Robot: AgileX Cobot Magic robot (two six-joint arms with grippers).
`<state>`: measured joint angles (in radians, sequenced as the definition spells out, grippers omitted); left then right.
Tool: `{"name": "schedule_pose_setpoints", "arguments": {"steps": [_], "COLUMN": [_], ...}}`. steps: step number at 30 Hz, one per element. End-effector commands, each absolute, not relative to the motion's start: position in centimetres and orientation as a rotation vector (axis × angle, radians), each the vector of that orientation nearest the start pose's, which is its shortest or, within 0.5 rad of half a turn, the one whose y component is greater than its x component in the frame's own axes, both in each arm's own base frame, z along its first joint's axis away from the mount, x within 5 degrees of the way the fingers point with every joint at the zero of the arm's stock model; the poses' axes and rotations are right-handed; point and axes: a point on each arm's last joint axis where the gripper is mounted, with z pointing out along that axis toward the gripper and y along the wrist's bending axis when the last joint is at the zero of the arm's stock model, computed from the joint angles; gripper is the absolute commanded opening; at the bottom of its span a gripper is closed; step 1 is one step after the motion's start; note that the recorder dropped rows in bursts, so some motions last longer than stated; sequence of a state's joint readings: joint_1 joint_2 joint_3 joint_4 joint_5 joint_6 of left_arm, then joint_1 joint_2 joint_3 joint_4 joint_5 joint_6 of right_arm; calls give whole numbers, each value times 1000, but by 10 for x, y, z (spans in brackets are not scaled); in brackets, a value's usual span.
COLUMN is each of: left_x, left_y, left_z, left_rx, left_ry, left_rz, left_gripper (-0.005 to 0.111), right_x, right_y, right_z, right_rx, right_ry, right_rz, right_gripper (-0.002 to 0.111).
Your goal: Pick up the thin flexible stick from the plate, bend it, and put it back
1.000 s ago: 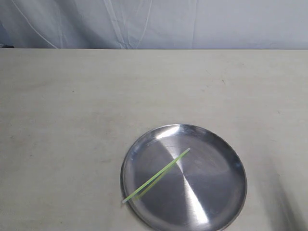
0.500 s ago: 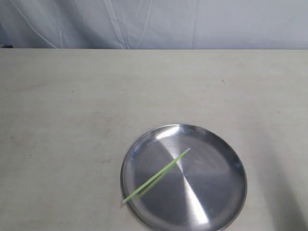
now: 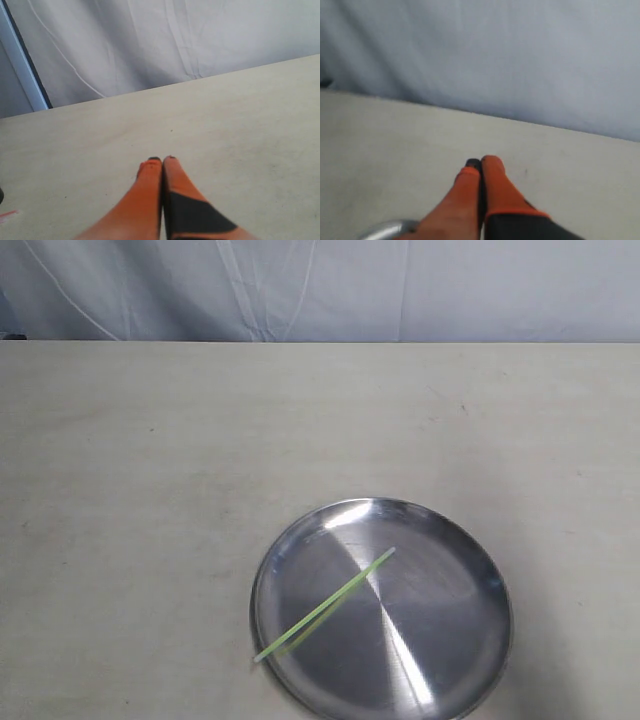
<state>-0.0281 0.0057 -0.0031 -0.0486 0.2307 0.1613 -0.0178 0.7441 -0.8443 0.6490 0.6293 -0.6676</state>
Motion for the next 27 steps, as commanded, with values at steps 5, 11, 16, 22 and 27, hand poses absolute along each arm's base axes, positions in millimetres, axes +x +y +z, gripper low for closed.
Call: {"name": "schedule_pose_setpoints", "arguments": {"steps": [5,11,16,22,27], "left_x": [56,55,55,55,55], "left_y": [-5,-6,-6,-6,-6], "left_z": [194,194,194,194,194], "left_rx": [156,171,171,171,171], "left_ry": [1692,1691,1691,1691,1691], "left_rz": [23,10,10,10,10], "left_gripper": [0,0,0,0,0], "right_x": [255,281,265,236,220], "right_y": [95,165,216,253,273], "right_z": [346,274,220,182,156], "right_rx": [-1151,-1636,-1986,-2292,-2407], "right_ry": [1880,1907,1865,1774,1737], "right_rz": [335,381,390,319,340], "right_gripper": [30,77,77,77,77]}}
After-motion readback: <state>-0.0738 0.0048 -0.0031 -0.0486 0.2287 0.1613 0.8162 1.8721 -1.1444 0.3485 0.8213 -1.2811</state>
